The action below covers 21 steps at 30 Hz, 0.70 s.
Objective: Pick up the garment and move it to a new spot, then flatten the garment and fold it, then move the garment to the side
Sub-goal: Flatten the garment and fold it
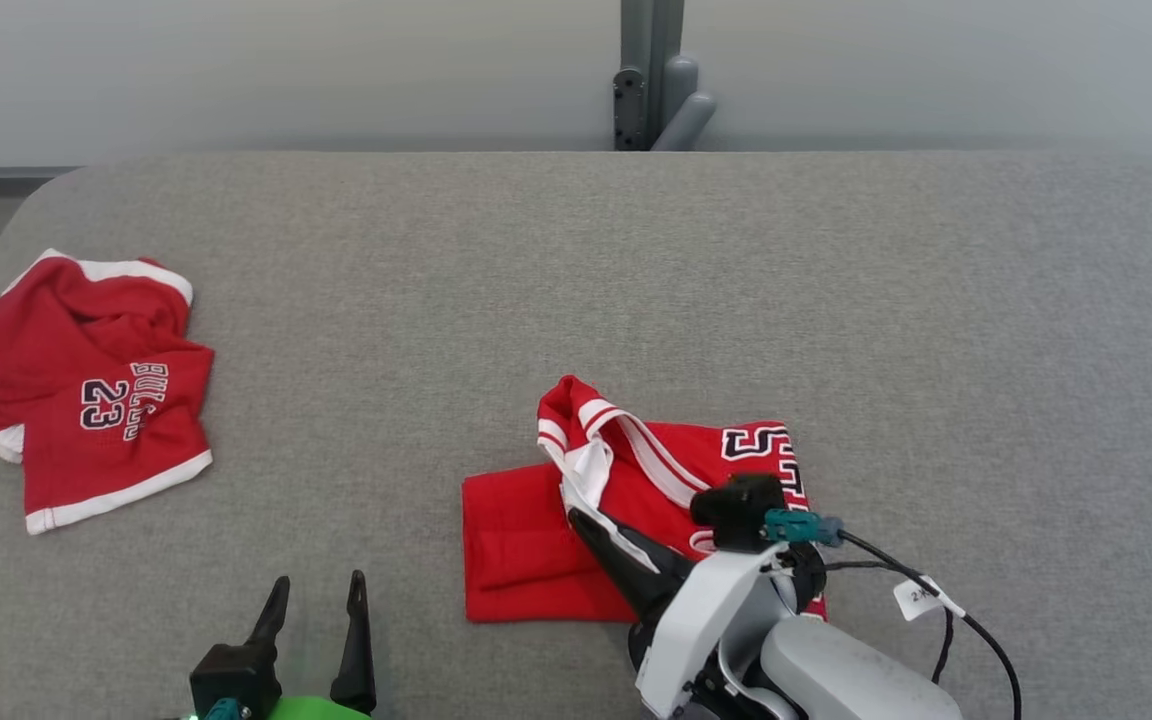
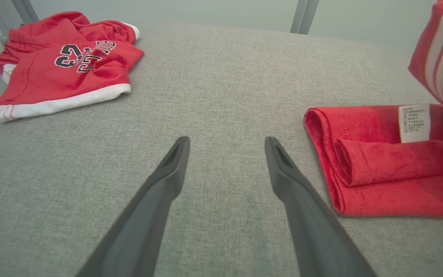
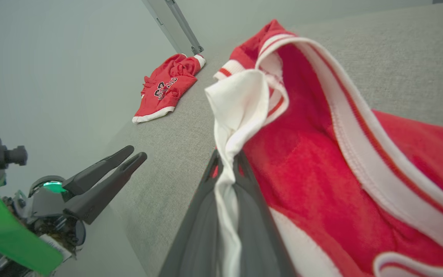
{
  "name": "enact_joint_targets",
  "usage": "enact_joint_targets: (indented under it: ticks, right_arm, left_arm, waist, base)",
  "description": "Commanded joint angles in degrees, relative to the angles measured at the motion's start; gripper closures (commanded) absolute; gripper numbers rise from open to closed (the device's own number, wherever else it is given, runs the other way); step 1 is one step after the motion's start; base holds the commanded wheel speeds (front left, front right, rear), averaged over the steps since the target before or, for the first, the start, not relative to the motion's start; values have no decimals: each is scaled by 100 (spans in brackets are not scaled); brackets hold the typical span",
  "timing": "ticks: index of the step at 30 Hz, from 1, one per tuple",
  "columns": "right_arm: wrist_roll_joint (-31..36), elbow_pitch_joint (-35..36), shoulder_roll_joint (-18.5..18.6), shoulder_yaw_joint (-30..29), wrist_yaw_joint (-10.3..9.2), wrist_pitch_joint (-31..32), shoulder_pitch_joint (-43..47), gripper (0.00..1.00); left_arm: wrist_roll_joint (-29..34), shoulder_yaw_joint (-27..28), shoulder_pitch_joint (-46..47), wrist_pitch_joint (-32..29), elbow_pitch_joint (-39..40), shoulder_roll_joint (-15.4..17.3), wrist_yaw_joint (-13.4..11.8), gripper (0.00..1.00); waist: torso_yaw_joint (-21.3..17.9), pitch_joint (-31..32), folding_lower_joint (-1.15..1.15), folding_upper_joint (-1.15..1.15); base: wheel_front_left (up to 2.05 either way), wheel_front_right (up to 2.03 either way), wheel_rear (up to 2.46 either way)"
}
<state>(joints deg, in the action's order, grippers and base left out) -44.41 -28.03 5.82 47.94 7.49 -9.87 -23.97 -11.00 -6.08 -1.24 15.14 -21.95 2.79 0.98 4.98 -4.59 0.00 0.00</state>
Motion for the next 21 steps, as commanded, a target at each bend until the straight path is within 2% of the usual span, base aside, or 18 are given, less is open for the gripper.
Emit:
enact_joint_targets:
  ticks: [1, 4, 5, 6, 9, 13, 16, 17, 21]
  right_arm:
    - [-48, -138, -34, 102, 0, -46, -137, 100]
    - [-171, -541, -151, 274, -1, -173, -365, 100]
    - [-212, -682, -176, 299, -1, -226, -423, 81]
    - [-256, -800, -206, 316, -1, -278, -474, 0]
    - [-298, -992, -268, 388, 0, -431, -637, 0]
    - [-207, -1003, -256, 198, -1, -534, -764, 0]
    - [146, -644, -201, -447, -1, -531, -747, 0]
    - [146, -644, -201, -447, -1, -531, -747, 0]
    - [836, -205, -31, -1413, 0, -530, -344, 0]
  left_arm:
    - [-3, -33, 108, -2, -9, 22, 5, 0]
    - [-31, -102, 77, -2, -63, 22, 27, 0]
    - [-38, -118, 58, -2, -77, 22, 30, 0]
    - [-52, -126, 43, -2, -86, 22, 23, 0]
    - [-57, -87, -17, -2, -89, 21, 8, 0]
    - [-74, 48, -44, -2, -59, 20, -24, 0]
    - [-82, 179, -61, -2, 20, 18, -59, 0]
    - [-82, 179, -61, -2, 20, 18, -59, 0]
    - [-65, 286, -100, -2, 96, 19, -102, 0]
  waist:
    - [364, -14, 0, 0]
    - [591, 4, 0, 0]
    - [652, 11, 0, 0]
    - [700, 17, 0, 0]
    - [757, 46, 0, 0]
    - [654, 91, 0, 0]
    - [487, 117, 0, 0]
    - [487, 117, 0, 0]
    - [254, 165, 0, 0]
  base:
    - [0, 0, 0]
    - [0, 0, 0]
    - [0, 0, 0]
    - [0, 0, 0]
    - [0, 0, 0]
    - [0, 0, 0]
    - [0, 0, 0]
    - [0, 0, 0]
    - [0, 0, 0]
